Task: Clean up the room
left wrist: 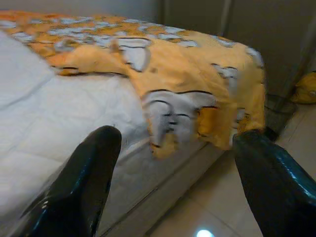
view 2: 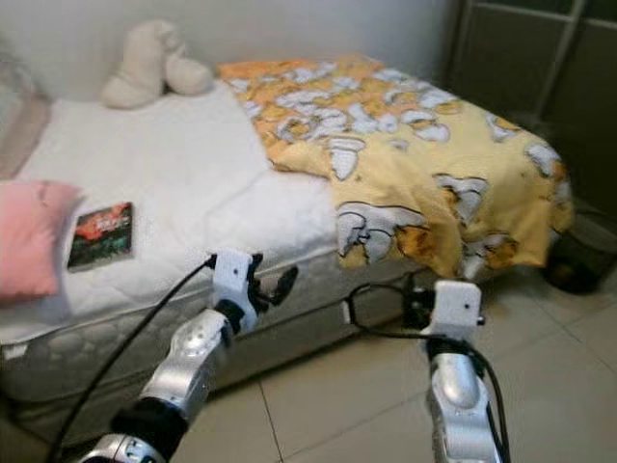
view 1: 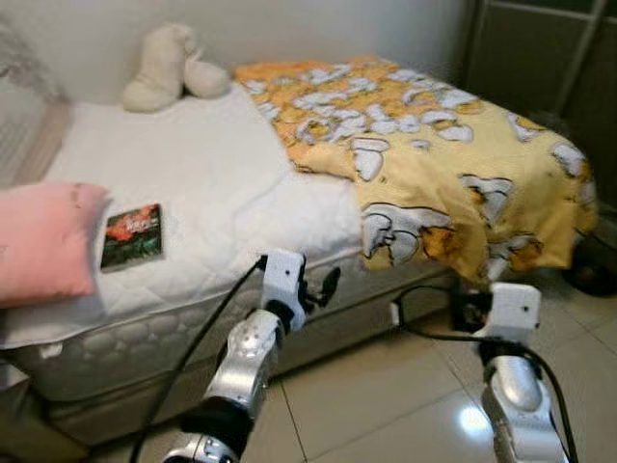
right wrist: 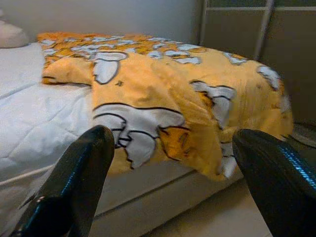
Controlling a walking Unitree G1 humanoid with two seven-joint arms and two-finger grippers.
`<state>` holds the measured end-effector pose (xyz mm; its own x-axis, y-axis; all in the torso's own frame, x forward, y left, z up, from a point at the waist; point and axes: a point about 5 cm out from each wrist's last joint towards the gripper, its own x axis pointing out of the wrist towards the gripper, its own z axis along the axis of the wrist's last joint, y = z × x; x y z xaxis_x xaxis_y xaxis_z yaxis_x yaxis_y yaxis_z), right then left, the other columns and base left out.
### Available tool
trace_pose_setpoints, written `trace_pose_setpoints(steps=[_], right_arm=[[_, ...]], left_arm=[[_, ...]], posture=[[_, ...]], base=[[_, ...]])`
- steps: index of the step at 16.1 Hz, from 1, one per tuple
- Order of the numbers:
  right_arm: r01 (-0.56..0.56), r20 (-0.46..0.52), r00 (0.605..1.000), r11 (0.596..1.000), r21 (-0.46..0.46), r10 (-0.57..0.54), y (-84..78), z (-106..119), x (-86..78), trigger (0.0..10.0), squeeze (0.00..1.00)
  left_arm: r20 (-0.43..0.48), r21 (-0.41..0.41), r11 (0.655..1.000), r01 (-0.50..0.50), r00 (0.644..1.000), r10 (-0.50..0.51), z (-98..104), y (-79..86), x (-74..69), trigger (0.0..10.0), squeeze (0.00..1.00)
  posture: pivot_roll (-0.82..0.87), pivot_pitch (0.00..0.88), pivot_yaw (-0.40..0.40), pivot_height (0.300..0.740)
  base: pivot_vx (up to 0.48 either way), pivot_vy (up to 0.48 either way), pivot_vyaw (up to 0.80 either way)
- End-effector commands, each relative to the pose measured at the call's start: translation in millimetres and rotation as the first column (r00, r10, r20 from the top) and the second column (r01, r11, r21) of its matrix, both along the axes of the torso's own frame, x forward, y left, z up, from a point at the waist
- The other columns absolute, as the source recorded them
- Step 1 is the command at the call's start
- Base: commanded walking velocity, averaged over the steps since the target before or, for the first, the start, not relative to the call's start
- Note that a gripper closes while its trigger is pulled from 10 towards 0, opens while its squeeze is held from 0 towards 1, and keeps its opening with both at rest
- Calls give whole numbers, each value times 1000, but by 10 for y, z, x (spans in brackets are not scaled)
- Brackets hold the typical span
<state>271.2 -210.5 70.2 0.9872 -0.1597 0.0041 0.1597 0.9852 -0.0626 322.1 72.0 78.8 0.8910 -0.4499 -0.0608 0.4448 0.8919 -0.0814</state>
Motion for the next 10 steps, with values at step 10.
trace_pose_setpoints(steps=[10], right_arm=[[-51,19,999,999,-16,51,131,49,71,10000,0]], left_arm=[[7,19,1000,7,1000,-7,-14,102,-1,10000,0]], posture=[[52,0,54,740]], base=[[473,0,0]])
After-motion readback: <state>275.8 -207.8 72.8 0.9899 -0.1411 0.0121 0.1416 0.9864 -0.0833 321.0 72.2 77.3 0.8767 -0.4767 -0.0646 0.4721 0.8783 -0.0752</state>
